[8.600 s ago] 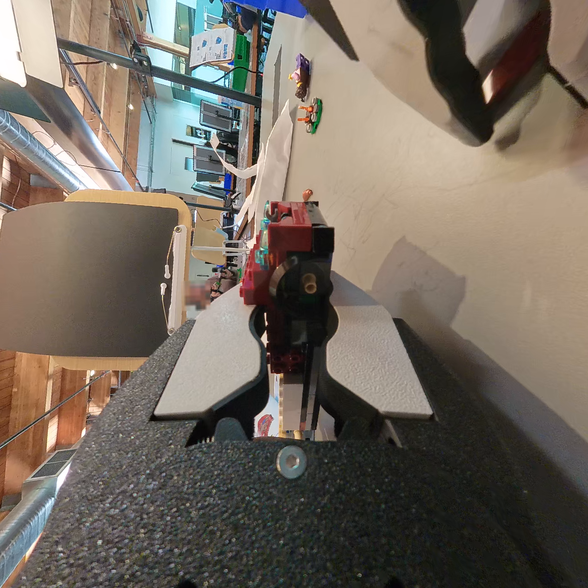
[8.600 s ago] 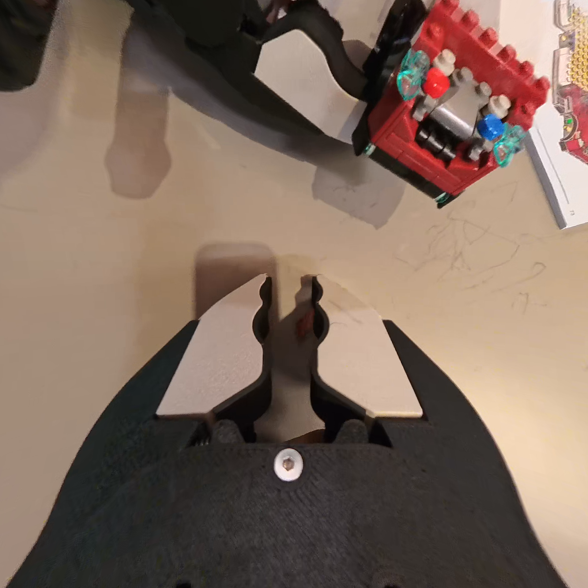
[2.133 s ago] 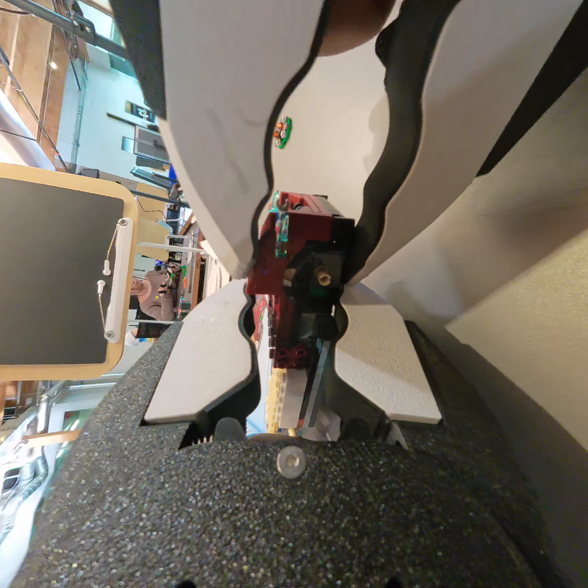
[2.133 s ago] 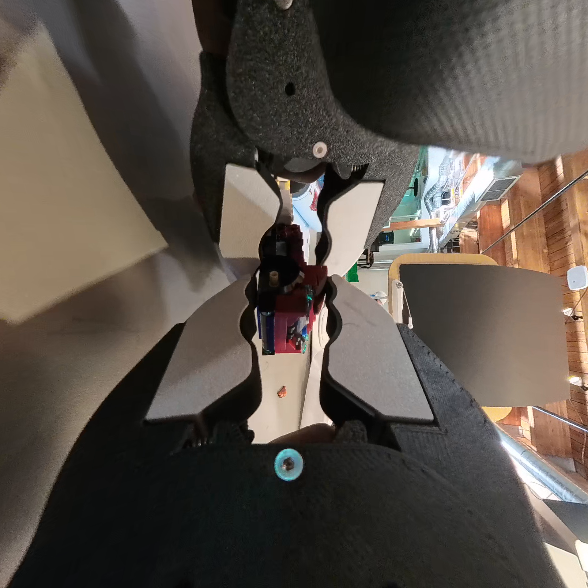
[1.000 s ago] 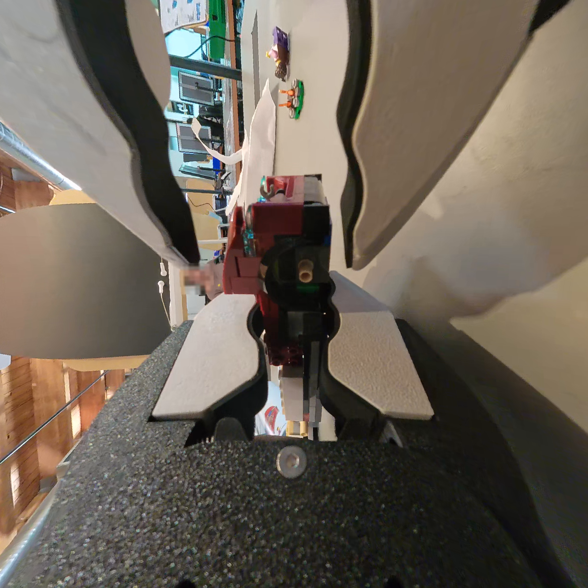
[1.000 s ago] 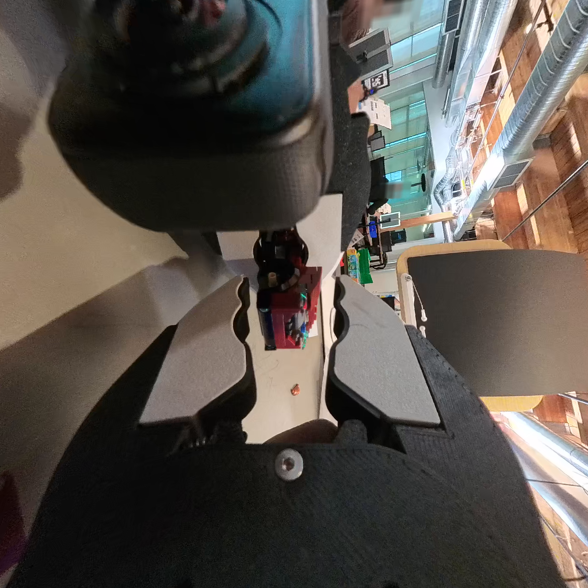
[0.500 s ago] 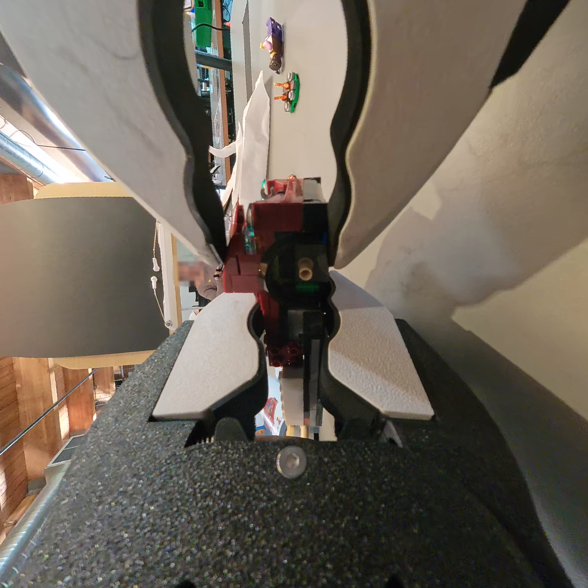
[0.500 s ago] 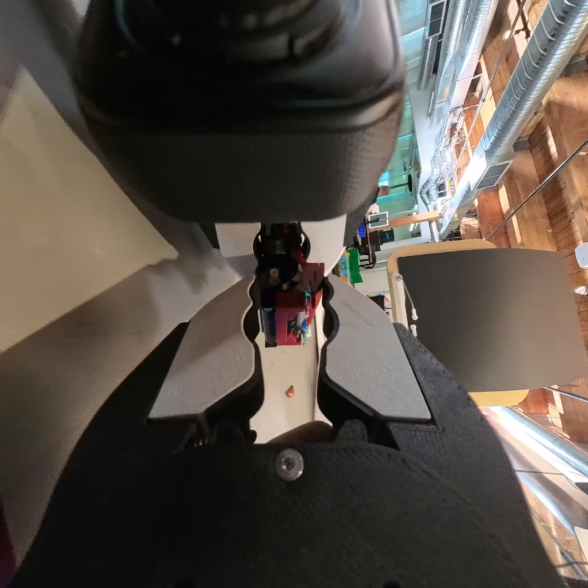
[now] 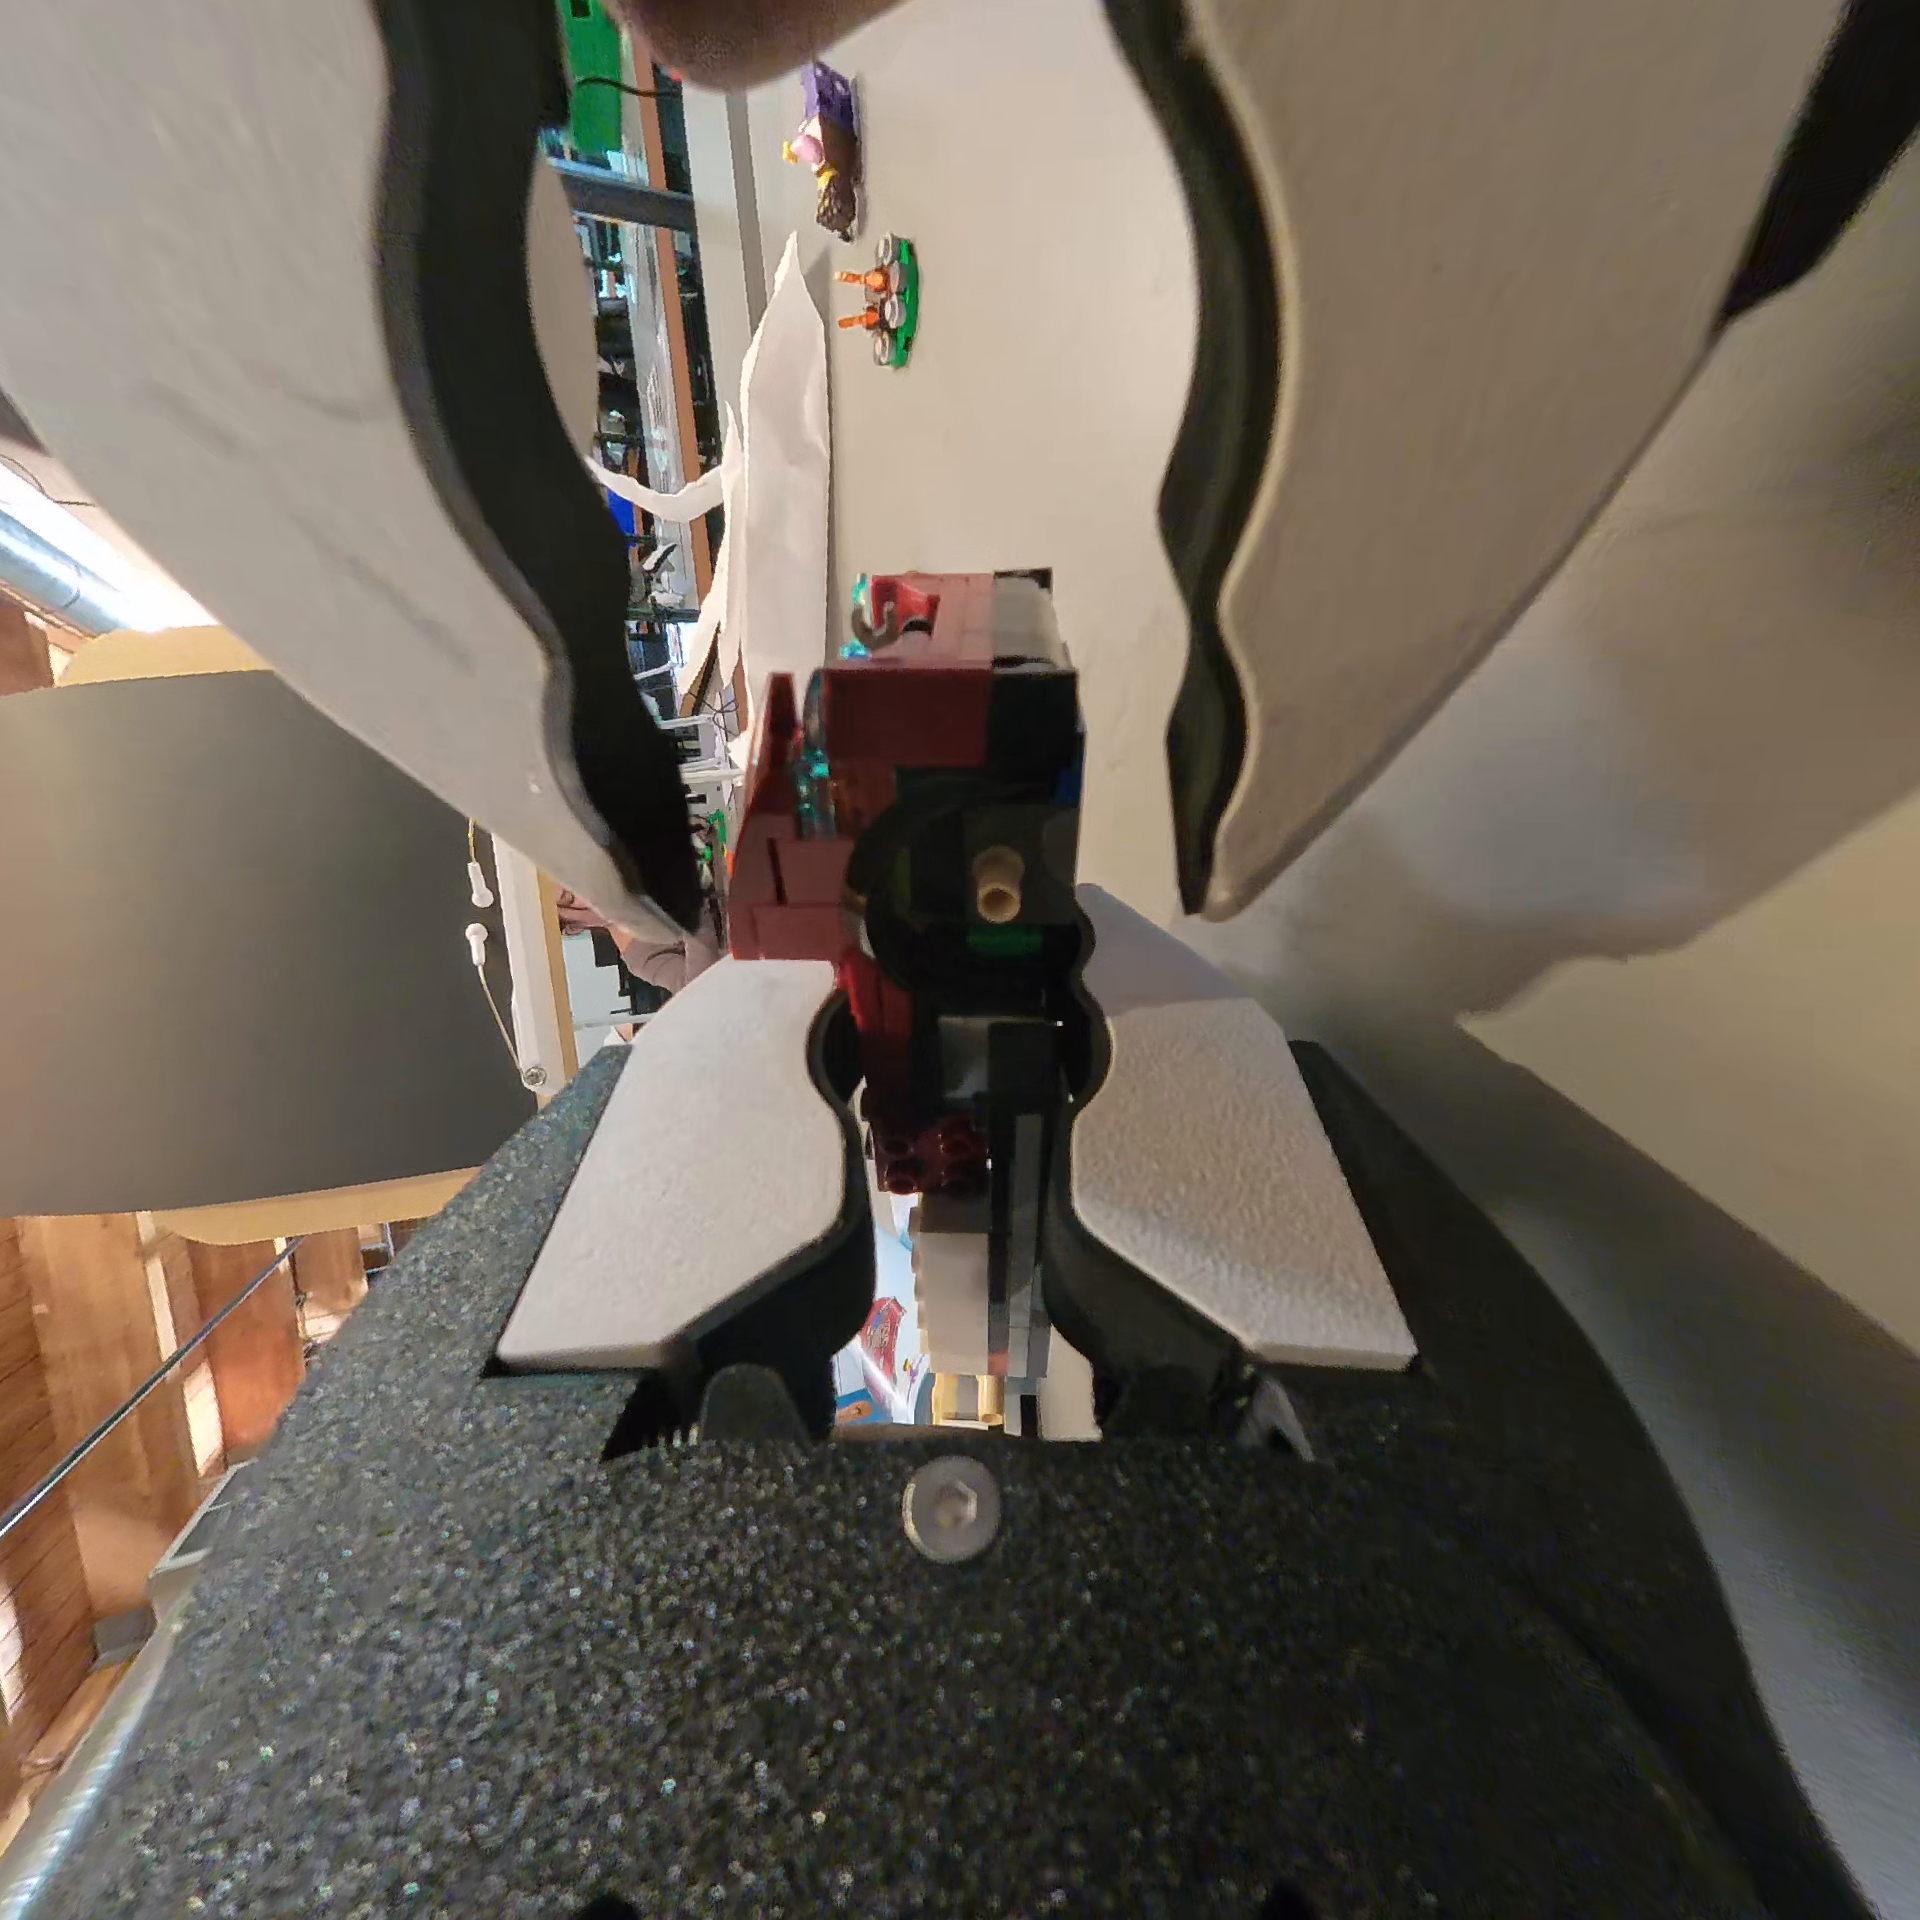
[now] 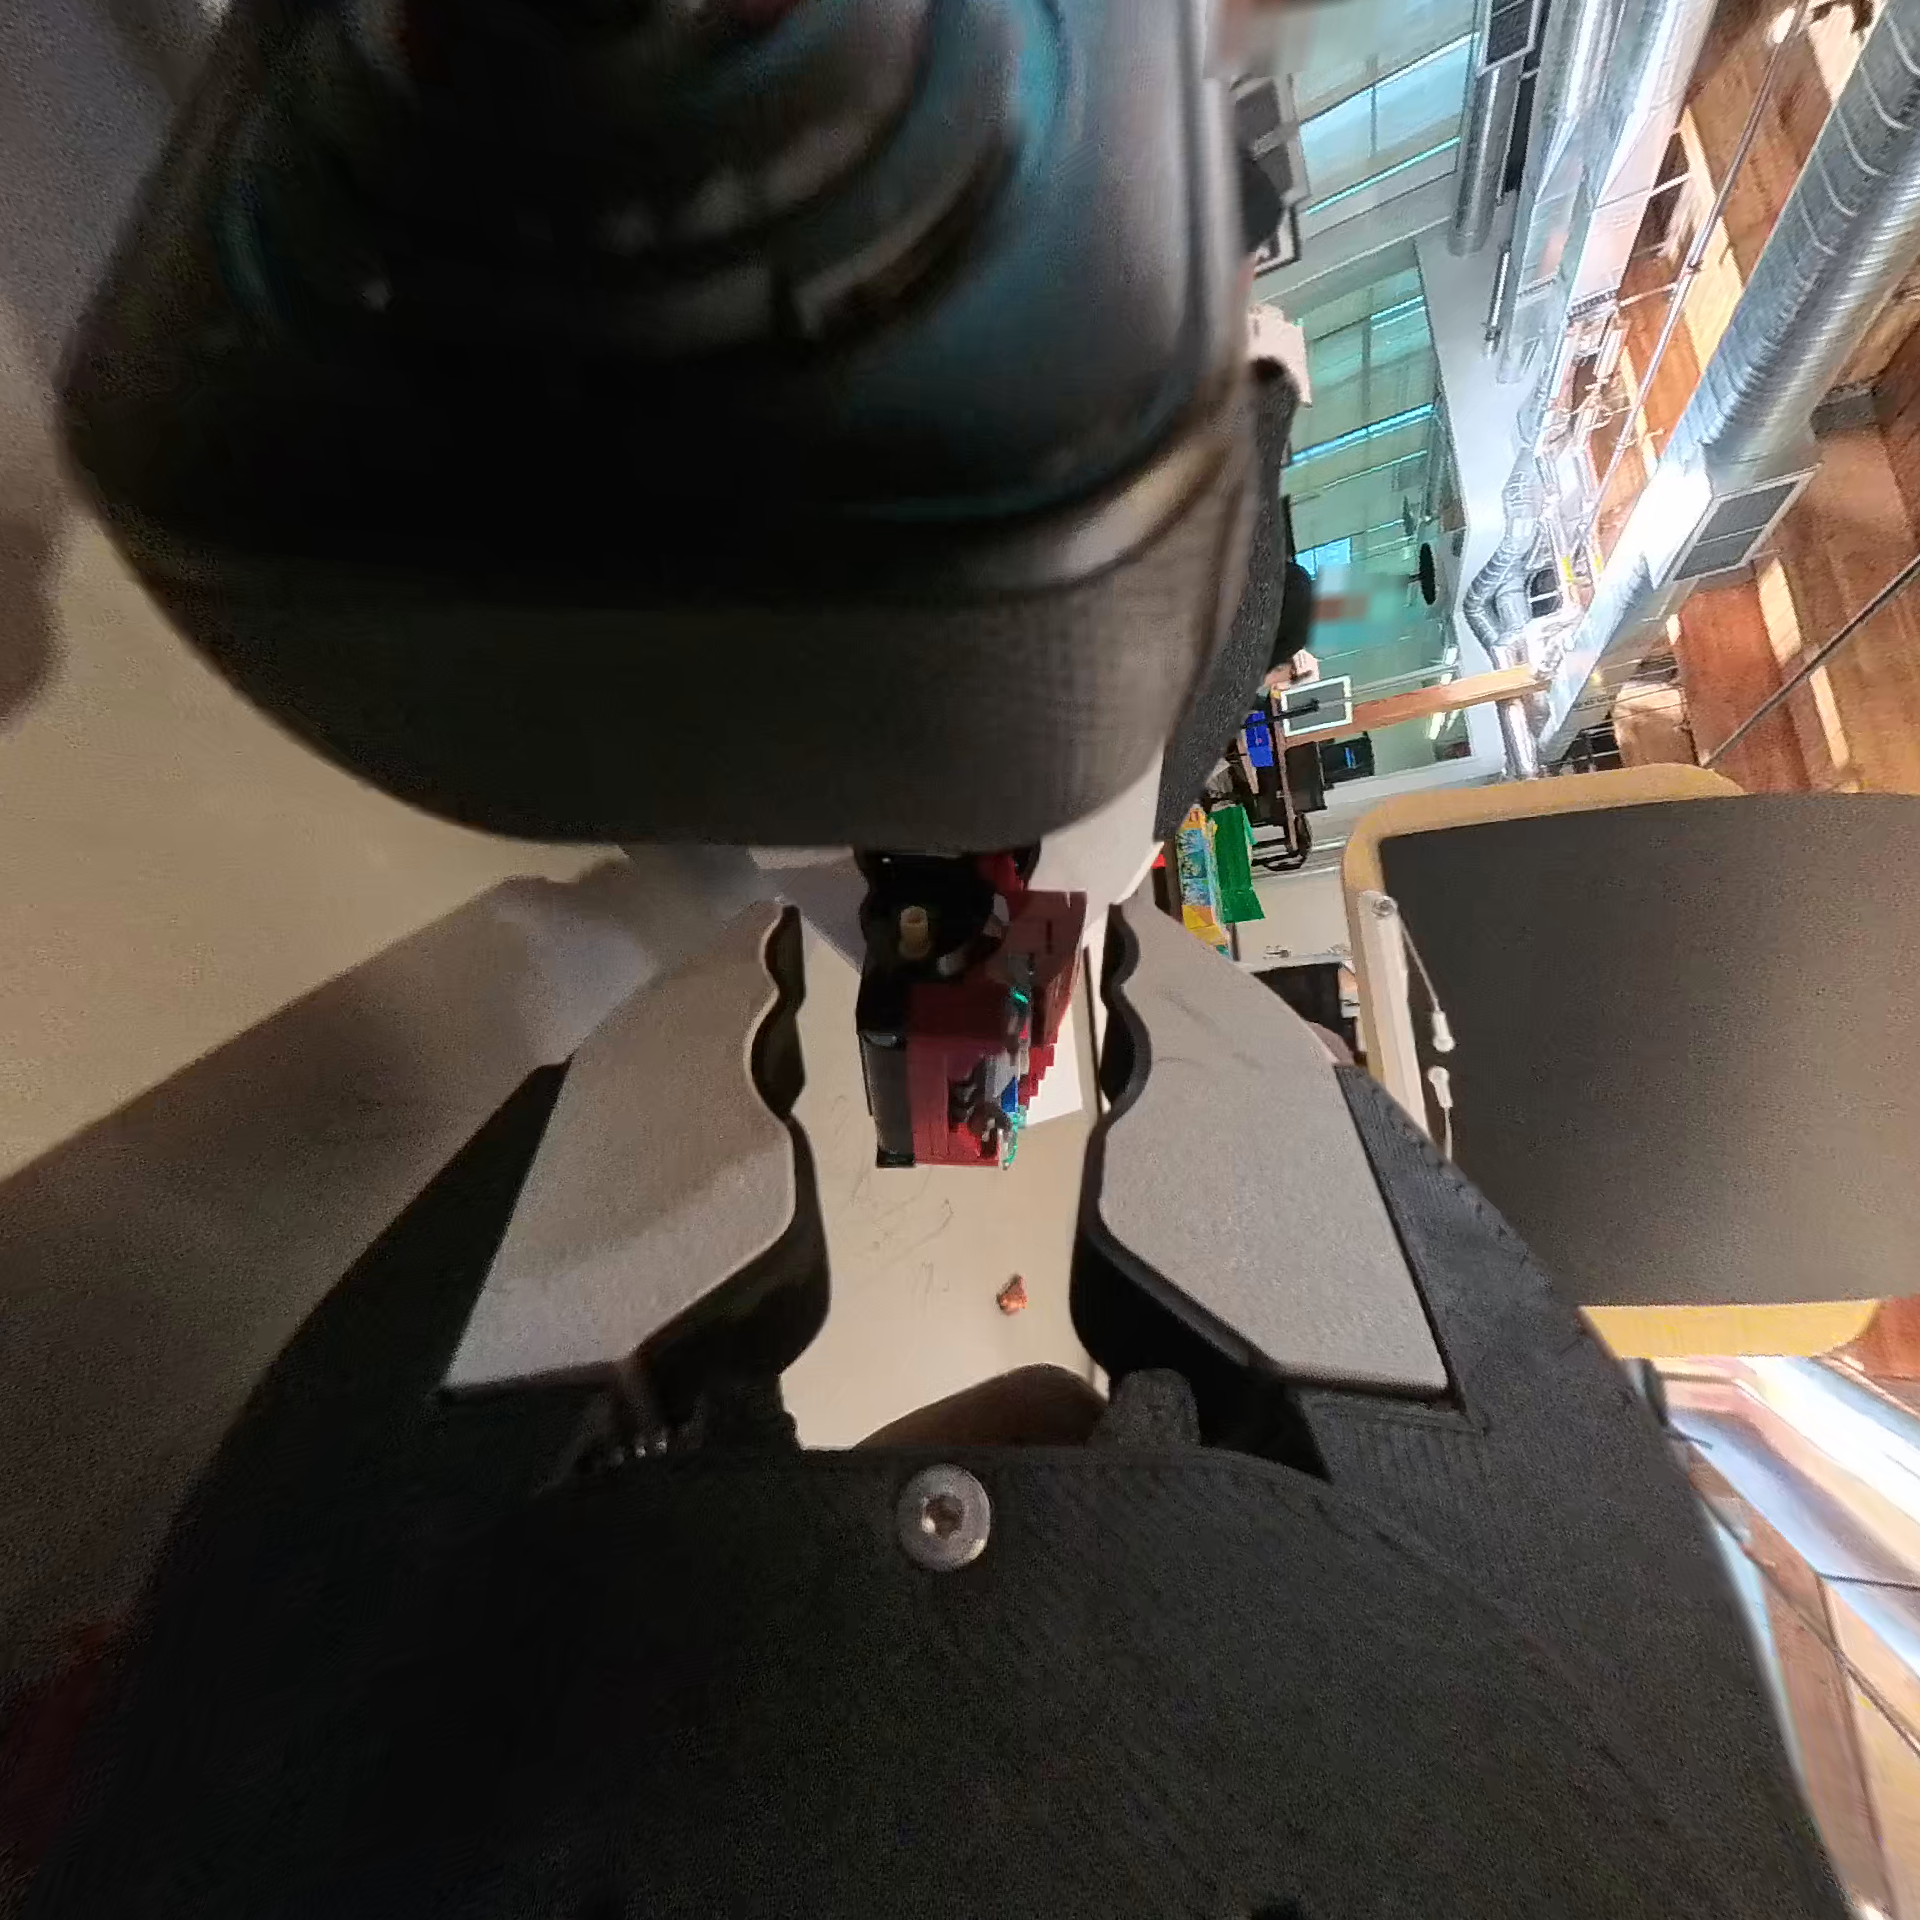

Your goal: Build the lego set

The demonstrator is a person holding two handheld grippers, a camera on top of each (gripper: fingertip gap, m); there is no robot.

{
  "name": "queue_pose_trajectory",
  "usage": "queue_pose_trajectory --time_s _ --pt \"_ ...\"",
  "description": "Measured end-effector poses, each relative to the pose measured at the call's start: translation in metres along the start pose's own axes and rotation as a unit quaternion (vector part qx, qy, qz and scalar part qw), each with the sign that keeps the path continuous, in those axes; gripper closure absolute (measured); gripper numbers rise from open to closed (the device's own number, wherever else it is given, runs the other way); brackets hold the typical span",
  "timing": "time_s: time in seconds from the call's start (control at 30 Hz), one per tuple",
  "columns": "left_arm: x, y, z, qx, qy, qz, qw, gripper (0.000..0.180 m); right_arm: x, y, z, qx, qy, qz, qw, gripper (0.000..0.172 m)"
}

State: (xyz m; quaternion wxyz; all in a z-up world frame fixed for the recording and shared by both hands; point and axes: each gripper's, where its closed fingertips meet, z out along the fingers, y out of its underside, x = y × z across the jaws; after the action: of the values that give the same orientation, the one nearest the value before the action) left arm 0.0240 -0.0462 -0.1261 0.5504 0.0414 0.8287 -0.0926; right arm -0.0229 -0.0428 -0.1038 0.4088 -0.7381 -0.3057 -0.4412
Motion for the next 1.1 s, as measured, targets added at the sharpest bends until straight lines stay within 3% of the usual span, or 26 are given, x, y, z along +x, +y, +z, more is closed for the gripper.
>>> queue_pose_trajectory --time_s 0.13,1.1 --pt "0.0 -0.003 -0.002 0.008 0.002 0.001 1.0 0.145 0.003 0.002 0.001 0.0 0.017 -0.018 1.0 0.129" --pt "-0.005 0.006 -0.003 0.001 0.002 -0.021 1.0 0.145 0.009 -0.001 -0.004 0.007 0.032 -0.007 0.999 0.133"
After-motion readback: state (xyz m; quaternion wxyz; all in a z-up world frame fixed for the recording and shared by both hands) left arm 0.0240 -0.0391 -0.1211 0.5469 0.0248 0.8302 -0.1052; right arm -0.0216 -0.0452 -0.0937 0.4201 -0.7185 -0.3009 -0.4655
